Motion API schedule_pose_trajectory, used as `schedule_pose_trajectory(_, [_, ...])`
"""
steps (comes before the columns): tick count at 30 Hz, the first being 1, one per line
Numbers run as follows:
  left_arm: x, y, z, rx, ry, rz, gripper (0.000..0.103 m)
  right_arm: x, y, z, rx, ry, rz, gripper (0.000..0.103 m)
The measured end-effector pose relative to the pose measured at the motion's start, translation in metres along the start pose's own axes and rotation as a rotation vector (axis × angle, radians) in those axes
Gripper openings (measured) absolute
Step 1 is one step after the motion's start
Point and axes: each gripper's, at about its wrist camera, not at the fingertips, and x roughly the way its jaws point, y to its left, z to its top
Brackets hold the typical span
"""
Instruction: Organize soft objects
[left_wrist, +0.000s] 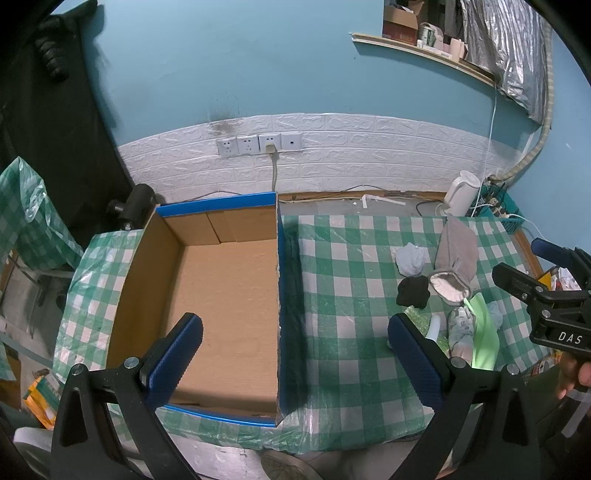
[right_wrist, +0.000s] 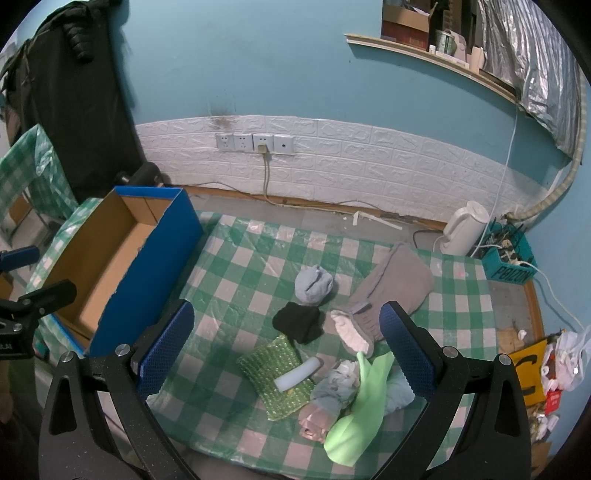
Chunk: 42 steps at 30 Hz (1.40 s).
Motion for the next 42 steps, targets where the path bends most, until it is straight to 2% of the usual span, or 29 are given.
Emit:
schedule_pose_trajectory(32, [-0.005, -0.002, -0.002, 0.000, -0.007, -0.009, 0.101, -0.001, -0.001, -0.001, -0.001, -0.001, -0.003, 0.101])
schedule_pose_trajectory(42, [0.007, -0.018, 0.004, 0.010, 0.022, -0.041, 0.101, 0.003, -0.025, -0.002, 0.026, 0.022, -0.045, 0.100])
